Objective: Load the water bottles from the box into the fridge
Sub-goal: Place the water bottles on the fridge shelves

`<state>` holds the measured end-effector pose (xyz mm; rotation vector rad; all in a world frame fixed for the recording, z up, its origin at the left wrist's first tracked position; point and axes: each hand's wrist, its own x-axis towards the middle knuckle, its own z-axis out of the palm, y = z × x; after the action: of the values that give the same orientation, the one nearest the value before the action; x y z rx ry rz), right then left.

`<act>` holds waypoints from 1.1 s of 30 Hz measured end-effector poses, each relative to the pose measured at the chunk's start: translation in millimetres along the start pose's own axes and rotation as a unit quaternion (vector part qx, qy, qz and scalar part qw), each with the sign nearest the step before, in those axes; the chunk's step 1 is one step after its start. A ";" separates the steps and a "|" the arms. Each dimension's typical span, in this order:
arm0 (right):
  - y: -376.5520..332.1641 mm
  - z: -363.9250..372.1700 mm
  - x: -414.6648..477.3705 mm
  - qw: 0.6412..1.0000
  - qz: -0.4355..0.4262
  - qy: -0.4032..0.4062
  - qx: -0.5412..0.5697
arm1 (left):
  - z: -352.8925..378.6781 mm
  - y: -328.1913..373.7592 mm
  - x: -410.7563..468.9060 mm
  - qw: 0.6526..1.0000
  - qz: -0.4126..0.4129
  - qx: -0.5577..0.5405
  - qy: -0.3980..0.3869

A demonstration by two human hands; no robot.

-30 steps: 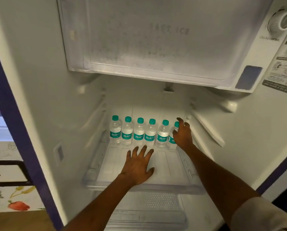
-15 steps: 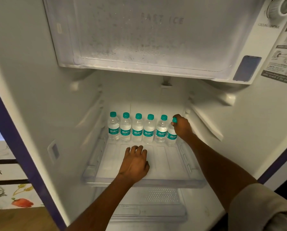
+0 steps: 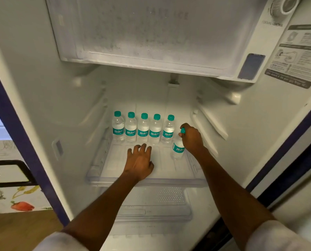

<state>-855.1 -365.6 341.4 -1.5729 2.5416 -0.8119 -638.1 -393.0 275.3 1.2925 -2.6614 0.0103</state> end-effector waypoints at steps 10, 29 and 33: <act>6.6 -19.0 -69.9 1.000 0.019 0.002 0.014 | 0.8 0.4 0.6 1.000 -0.001 -0.010 -0.002; 21.7 -43.0 -112.6 1.000 0.016 -0.010 -0.004 | -0.3 1.3 -2.4 1.000 -0.001 -0.015 0.009; 21.7 -44.9 -115.1 1.000 0.011 -0.014 -0.013 | -2.2 2.3 -3.4 1.000 -0.004 -0.021 0.015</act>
<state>-830.8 -242.5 343.8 -1.5495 2.5554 -0.7525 -637.5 -388.8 277.1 1.2790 -2.6175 -0.0258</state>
